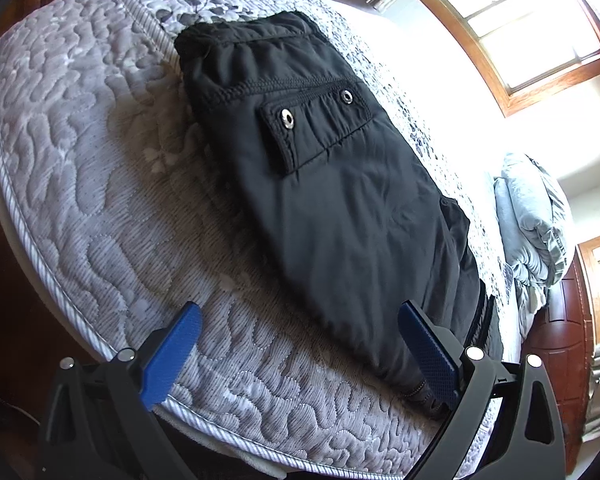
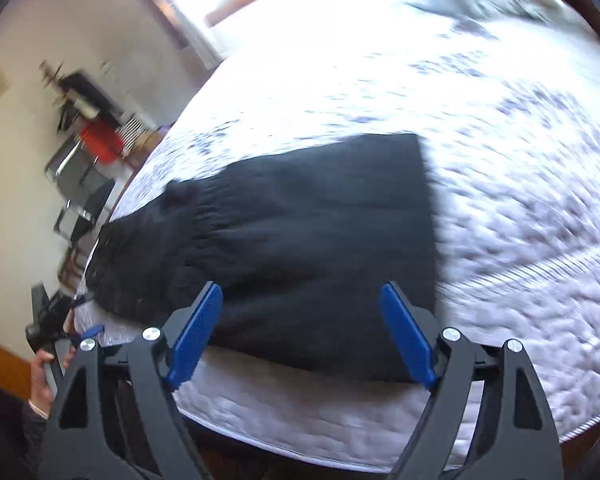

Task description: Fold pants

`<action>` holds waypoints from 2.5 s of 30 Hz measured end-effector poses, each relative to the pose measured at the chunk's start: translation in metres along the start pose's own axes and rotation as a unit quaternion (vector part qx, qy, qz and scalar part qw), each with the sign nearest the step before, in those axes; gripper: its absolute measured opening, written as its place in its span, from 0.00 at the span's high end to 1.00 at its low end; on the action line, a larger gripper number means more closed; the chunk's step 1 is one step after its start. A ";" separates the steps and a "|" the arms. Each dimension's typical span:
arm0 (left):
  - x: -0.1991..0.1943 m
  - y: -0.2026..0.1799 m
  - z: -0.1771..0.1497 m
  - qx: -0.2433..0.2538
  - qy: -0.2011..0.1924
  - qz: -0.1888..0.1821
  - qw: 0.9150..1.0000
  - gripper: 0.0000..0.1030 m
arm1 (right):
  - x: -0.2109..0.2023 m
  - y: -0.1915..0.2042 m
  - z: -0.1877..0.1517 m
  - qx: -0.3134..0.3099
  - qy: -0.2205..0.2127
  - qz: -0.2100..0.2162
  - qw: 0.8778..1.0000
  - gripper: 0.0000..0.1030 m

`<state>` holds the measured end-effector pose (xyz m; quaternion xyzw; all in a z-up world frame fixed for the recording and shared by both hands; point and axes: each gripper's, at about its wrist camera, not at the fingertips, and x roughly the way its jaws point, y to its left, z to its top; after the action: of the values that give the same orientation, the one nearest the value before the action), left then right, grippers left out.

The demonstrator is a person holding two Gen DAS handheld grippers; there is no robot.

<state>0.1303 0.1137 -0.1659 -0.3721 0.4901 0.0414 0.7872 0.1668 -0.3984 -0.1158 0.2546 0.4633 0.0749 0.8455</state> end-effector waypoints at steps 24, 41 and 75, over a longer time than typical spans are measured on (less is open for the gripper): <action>0.022 -0.033 -0.016 0.025 0.015 0.028 0.999 0.04 | 0.028 -0.071 0.010 0.078 0.014 0.120 0.990 0.81; -0.012 0.010 0.003 -0.044 -0.042 -0.057 0.996 0.04 | 0.000 -0.090 -0.009 0.121 -0.013 0.067 0.990 0.45; 0.035 0.033 0.065 -0.140 -0.041 -0.162 0.976 0.04 | 0.014 -0.069 -0.006 0.081 0.000 0.037 0.996 0.37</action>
<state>0.1825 0.1672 -0.1962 -0.5511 0.3796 -0.0027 0.7431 0.1623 -0.4509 -0.1634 0.3396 0.4581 0.0685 0.8186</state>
